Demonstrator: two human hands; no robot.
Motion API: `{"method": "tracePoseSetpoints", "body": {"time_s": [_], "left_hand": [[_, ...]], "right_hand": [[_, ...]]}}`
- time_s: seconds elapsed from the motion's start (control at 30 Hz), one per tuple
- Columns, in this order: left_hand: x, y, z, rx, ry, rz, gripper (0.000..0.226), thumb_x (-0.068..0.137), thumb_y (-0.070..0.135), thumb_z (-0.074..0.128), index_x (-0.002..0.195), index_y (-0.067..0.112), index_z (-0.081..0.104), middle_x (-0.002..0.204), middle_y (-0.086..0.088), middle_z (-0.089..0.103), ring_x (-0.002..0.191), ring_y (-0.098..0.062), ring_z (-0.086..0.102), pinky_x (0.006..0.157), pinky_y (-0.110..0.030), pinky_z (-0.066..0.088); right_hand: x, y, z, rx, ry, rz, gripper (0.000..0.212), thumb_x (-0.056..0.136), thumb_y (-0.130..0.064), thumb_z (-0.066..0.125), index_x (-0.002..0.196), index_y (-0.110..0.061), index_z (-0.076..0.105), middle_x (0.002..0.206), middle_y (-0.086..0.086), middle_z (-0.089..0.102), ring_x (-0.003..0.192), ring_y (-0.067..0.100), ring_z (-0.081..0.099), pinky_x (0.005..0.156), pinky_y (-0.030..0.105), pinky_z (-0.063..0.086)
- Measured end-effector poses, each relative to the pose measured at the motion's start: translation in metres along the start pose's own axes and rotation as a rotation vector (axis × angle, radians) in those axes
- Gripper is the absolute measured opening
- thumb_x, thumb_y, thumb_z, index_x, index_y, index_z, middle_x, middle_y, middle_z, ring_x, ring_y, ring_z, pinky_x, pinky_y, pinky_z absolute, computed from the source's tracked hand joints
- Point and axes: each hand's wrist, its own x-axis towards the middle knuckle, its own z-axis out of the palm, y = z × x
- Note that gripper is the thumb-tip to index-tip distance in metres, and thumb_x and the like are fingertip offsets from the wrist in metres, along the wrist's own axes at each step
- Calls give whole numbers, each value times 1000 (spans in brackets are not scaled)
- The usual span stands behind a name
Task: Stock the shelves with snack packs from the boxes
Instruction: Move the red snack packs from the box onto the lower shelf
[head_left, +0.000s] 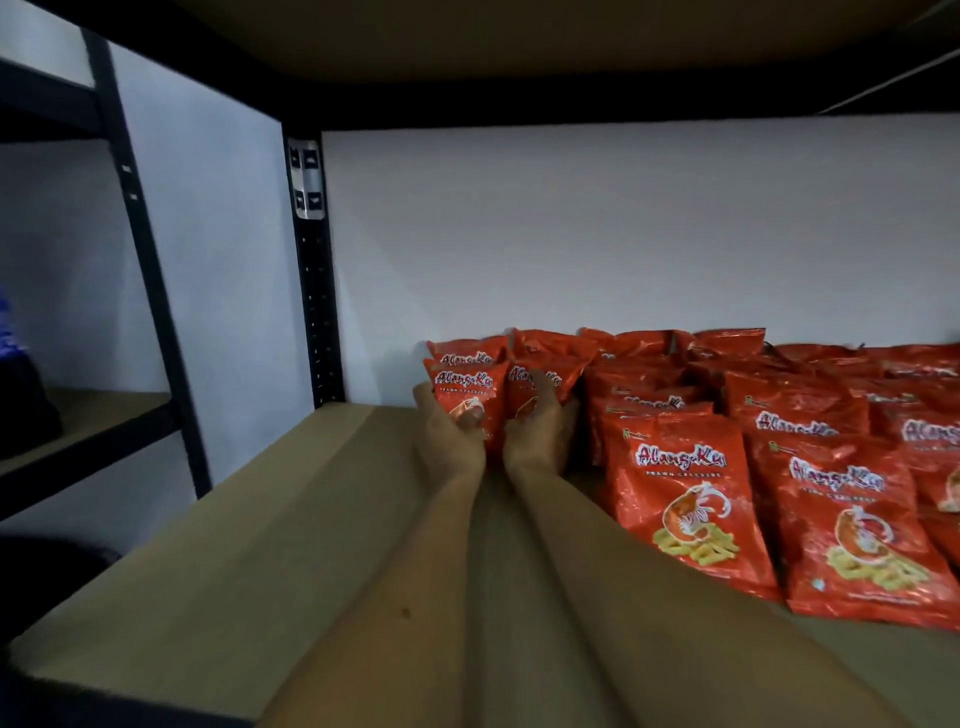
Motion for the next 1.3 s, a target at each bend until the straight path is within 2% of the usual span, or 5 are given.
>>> {"method": "tracePoseSetpoints", "body": {"time_s": [0.43, 0.63, 0.83, 1.0, 1.3], "left_hand": [[42, -22, 44, 94, -75, 5, 54, 89, 37, 62, 131, 20, 33, 124, -10, 61, 110, -36, 59, 100, -51, 43], [46, -35, 31, 47, -4, -67, 83, 73, 55, 59, 140, 17, 27, 126, -13, 58, 117, -36, 55, 100, -51, 43], [25, -24, 23, 57, -45, -92, 58, 78, 36, 58, 129, 14, 40, 122, -13, 60, 113, -37, 57, 99, -49, 45], [-8, 5, -20, 129, -139, -104, 46, 83, 2, 53, 128, 12, 51, 125, -13, 60, 117, -31, 54, 97, -32, 40], [-112, 50, -67, 725, -425, 73, 40, 88, 25, 50, 125, 11, 55, 127, -16, 58, 113, -36, 54, 93, -40, 44]], "right_hand": [[31, 32, 27, -202, 10, -28, 63, 96, -23, 49, 148, -47, 26, 154, 16, 18, 144, 42, 20, 116, 54, 24], [8, 28, 32, -188, -154, 0, 72, 90, -11, 48, 149, -45, 25, 156, 24, 7, 145, 45, 13, 118, 54, 19], [-6, 9, -4, -190, -302, -21, 53, 86, -3, 52, 136, -21, 53, 129, 16, 57, 118, 34, 55, 100, 35, 44], [-27, -9, -35, -286, -462, -119, 41, 81, -1, 54, 118, -11, 69, 121, 11, 67, 117, 26, 59, 103, 29, 43], [-82, -7, -146, -427, -634, -433, 38, 84, -3, 50, 111, -15, 73, 113, 10, 71, 108, 30, 63, 95, 34, 48]]}}
